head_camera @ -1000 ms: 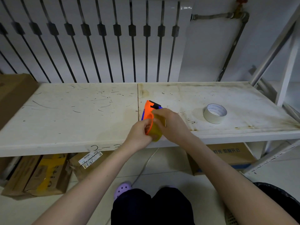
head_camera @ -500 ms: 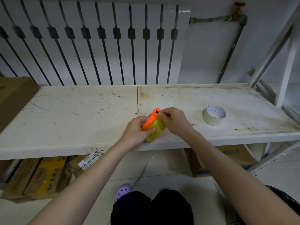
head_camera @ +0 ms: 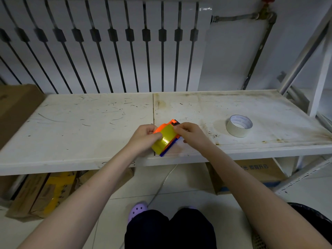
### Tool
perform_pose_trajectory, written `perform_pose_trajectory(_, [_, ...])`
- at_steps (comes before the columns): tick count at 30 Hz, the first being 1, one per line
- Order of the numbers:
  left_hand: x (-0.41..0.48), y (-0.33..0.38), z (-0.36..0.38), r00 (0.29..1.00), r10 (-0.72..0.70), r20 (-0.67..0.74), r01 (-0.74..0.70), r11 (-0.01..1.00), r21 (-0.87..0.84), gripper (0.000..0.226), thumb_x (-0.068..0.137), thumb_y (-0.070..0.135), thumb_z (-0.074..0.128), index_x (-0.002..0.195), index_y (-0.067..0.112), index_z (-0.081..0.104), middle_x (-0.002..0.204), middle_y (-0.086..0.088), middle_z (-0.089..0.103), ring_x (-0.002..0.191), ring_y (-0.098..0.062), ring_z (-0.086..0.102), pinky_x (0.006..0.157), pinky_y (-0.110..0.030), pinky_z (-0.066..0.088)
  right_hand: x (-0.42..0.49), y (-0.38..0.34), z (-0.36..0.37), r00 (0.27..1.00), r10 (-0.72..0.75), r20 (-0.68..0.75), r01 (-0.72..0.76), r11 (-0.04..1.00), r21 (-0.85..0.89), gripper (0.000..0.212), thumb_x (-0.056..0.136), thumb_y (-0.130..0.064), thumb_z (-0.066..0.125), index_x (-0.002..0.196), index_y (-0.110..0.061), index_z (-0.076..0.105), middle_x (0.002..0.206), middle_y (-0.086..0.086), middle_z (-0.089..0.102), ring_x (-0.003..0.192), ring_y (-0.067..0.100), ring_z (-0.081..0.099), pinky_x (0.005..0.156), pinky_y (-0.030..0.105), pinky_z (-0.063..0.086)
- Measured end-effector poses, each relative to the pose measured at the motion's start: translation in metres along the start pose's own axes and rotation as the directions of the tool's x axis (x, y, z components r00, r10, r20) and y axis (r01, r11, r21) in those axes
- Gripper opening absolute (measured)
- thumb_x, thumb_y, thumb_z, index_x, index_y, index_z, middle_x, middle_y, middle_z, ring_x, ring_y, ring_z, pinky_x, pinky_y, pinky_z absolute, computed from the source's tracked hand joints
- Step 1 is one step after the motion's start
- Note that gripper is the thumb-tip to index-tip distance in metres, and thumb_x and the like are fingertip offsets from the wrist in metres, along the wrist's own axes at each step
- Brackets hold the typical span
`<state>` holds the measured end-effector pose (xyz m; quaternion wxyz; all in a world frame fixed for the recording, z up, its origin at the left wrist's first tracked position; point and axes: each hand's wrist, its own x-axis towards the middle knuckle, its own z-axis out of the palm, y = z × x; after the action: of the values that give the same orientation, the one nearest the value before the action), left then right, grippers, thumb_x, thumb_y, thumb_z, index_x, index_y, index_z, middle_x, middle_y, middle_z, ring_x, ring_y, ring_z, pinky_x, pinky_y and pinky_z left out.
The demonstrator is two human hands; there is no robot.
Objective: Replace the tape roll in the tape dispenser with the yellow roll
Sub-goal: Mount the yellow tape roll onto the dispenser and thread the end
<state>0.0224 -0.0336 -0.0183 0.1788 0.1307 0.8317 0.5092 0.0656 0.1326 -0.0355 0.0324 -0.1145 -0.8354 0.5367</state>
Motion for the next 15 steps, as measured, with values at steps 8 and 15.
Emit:
perform_pose_trajectory(8, [-0.003,0.015,0.006,0.967,-0.233,-0.1,0.206,0.952,-0.229,0.013,0.083,0.018,0.057,0.072,0.014,0.05,0.078,-0.002,0.05,0.067,-0.012,0.045,0.058,-0.027,0.036,0.003,-0.008,0.032,0.987,0.152,-0.059,-0.137,0.97,0.203,0.04,0.075,-0.035,0.063,0.11,-0.015,0.063,0.109,0.0,0.06,0.104,0.02,0.056,0.091,0.04,0.05])
perform_pose_trajectory(15, [-0.005,0.008,0.0,0.93,-0.354,-0.097,0.304,0.892,-0.333,0.021,0.08,0.004,0.047,0.101,0.005,0.049,0.091,-0.01,0.053,0.069,-0.018,0.047,0.053,-0.026,0.036,0.001,-0.008,0.038,0.99,0.134,0.055,-0.144,0.948,0.285,0.044,0.082,-0.021,0.066,0.125,-0.018,0.055,0.114,-0.002,0.051,0.106,0.016,0.05,0.085,0.028,0.041])
